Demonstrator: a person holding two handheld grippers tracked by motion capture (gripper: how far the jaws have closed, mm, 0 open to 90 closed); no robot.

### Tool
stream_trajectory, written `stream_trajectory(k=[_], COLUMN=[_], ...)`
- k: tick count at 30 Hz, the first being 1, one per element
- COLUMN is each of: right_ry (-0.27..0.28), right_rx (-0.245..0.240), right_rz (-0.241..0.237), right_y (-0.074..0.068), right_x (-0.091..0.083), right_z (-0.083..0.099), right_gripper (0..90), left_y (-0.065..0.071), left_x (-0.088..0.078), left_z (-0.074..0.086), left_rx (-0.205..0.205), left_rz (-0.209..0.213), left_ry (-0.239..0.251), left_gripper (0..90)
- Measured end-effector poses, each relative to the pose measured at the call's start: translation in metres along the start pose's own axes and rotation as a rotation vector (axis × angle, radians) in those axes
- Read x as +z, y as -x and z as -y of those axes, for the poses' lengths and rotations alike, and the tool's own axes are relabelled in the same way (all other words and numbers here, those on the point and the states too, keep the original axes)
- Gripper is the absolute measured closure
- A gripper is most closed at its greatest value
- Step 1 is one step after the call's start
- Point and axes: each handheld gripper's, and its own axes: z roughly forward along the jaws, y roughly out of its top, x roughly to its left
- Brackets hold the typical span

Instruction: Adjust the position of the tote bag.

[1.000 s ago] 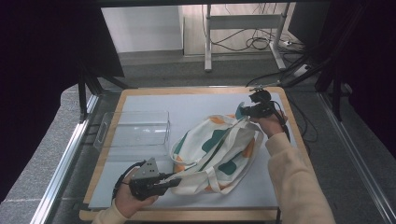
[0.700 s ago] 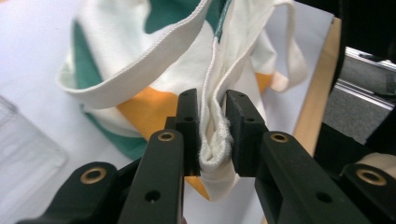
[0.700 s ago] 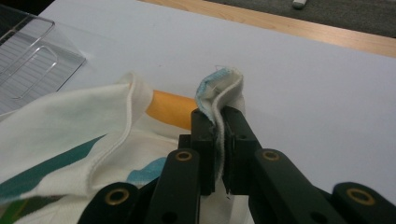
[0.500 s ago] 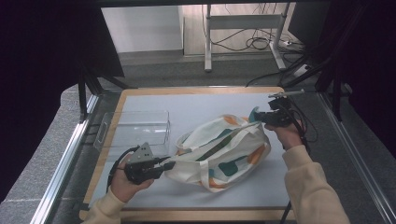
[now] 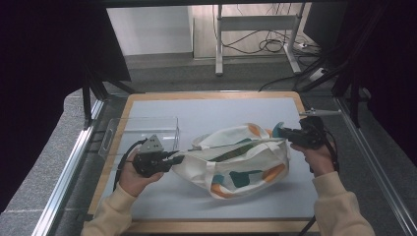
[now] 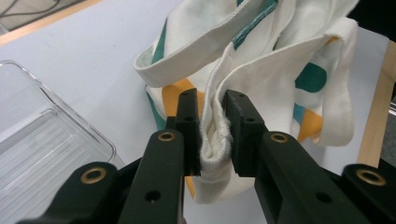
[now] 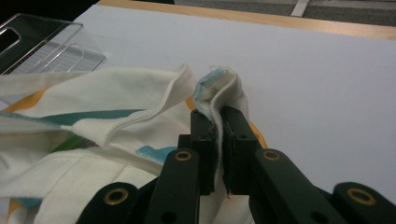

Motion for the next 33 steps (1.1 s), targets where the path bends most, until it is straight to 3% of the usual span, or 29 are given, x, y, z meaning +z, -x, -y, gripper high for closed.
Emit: stream_trajectory(k=[9,14,21,25,27,29,33], right_ry=[0.000,-0.018,-0.021,0.002,0.022,0.064,0.124], right_rx=[0.012,0.026,0.061,0.059,0.056,0.048,0.039], right_rz=[0.001,0.016,0.012,0.021,0.032,0.086,0.109], right_y=[-0.003,-0.001,0.006,0.007,0.007,0.005,-0.001], right_x=[-0.013,-0.006,0.003,0.000,-0.003,-0.007,-0.016], right_z=[0.029,0.041,0.050,0.052,0.051,0.049,0.041], right_gripper=[82.0,81.8,80.4,68.7,54.6,39.0,30.1], left_y=[-0.011,-0.015,-0.014,-0.014,-0.014,-0.015,-0.013], left_x=[0.010,0.020,0.024,0.022,0.016,0.011,0.003], left_z=[-0.007,-0.007,-0.005,-0.003,-0.004,-0.005,-0.010], left_rx=[-0.031,-0.054,-0.056,-0.050,-0.056,-0.066,-0.072], left_rz=[0.013,0.013,0.017,0.017,0.011,0.020,0.027], left_ry=[-0.019,-0.034,-0.041,-0.028,0.002,0.024,0.053], left_gripper=[76.8,76.7,75.7,68.9,58.6,49.0,39.8])
